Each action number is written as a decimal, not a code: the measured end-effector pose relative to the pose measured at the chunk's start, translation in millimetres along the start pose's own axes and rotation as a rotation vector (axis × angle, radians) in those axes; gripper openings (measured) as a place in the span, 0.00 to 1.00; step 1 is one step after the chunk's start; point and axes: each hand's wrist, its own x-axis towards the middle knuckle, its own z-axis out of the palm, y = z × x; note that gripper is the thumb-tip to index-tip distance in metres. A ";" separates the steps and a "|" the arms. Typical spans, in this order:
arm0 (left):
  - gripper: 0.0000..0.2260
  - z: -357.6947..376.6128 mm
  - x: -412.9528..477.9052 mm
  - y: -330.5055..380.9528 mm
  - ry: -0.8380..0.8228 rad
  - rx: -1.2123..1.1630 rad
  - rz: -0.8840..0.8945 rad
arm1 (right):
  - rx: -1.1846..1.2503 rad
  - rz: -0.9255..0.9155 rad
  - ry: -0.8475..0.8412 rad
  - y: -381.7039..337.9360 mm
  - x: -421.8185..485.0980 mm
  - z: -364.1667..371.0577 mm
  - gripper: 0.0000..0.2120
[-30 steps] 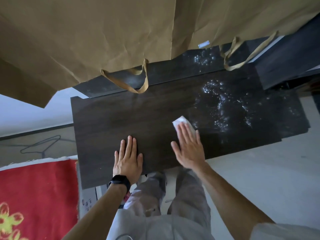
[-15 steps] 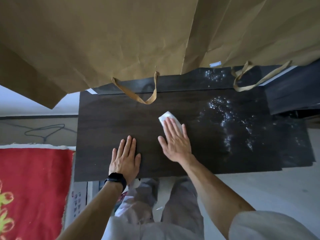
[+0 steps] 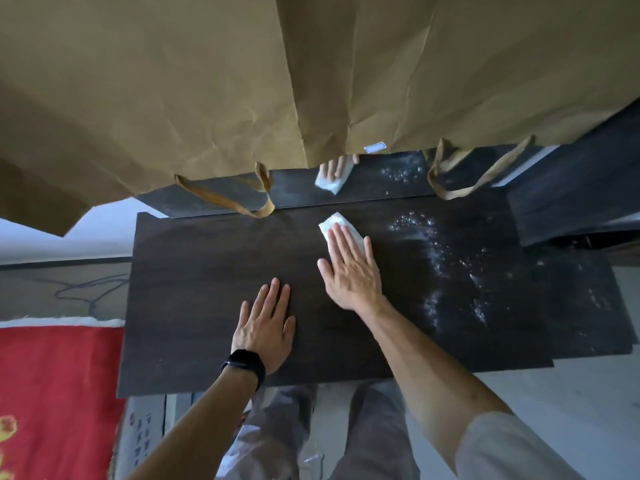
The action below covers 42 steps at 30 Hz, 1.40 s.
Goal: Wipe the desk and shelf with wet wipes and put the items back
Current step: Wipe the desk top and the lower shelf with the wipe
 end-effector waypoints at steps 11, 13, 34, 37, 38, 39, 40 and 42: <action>0.28 1.2 18.4 45.0 -0.016 -0.027 -0.020 | 0.160 0.752 0.161 76.1 -34.9 -26.0 0.38; 0.27 1.4 17.7 47.3 -0.017 -0.022 -0.017 | 0.077 0.430 0.122 35.0 -32.4 -9.7 0.36; 0.28 -2.6 21.4 60.0 -0.035 0.003 -0.028 | 0.178 1.018 0.155 112.1 -96.3 -16.9 0.40; 0.29 -1.5 23.7 64.2 0.000 0.003 -0.054 | 0.079 0.839 0.127 148.5 -80.3 -26.5 0.38; 0.29 0.7 24.1 67.3 0.008 0.002 -0.075 | 0.057 0.780 0.121 162.4 -70.3 -33.1 0.39; 0.29 2.9 24.1 72.0 0.013 -0.003 -0.105 | 0.037 0.725 0.119 174.4 -58.9 -39.7 0.39; 0.29 5.4 23.8 77.8 0.016 -0.014 -0.143 | 0.016 0.677 0.116 183.4 -47.2 -45.9 0.39; 0.30 9.1 25.5 91.6 0.024 -0.043 -0.226 | -0.042 0.592 0.107 197.2 -22.2 -54.8 0.39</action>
